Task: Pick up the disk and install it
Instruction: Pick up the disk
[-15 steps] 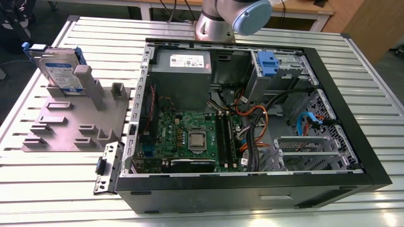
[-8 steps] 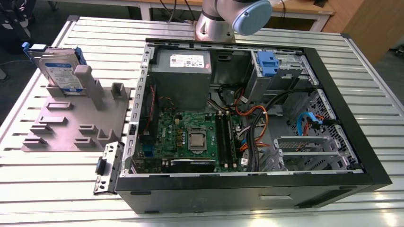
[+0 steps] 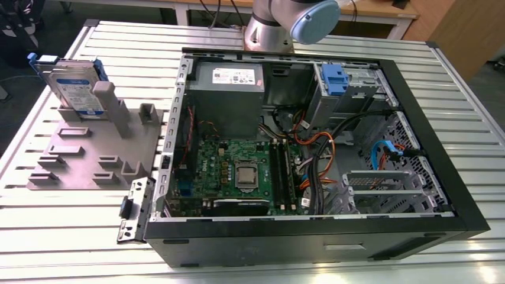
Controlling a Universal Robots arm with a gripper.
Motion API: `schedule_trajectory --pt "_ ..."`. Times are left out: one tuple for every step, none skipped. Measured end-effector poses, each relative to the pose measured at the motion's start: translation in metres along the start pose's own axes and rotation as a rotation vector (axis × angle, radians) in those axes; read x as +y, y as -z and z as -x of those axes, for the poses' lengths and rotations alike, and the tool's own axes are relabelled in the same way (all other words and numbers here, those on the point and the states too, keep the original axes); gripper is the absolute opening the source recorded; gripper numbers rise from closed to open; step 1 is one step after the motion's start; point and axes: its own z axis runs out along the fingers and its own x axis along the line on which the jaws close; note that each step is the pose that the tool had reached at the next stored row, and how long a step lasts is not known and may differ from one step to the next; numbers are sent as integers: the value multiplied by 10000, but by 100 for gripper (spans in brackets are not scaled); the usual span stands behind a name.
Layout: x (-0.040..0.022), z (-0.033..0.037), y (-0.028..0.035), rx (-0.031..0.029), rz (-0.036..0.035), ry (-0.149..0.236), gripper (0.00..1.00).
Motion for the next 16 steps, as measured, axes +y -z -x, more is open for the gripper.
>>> schedule_trajectory --pt "0 0 0 1 0 21 11" --pt "0 0 0 3 1 44 11" --pt "0 0 0 3 2 71 11" --pt "0 0 0 5 2 105 11" --pt "0 0 0 6 3 140 11" --pt "0 0 0 8 4 171 11" --pt "0 0 0 9 4 199 11" --pt "0 0 0 11 5 227 11" --pt "0 0 0 11 6 250 11" --pt "0 0 0 13 6 274 11" --pt "0 0 0 13 7 296 11" --pt "0 0 0 14 7 320 11" --pt "0 0 0 16 8 341 11" --pt "0 0 0 16 8 364 11" --pt "0 0 0 17 9 389 11" --pt "0 0 0 18 9 413 11"
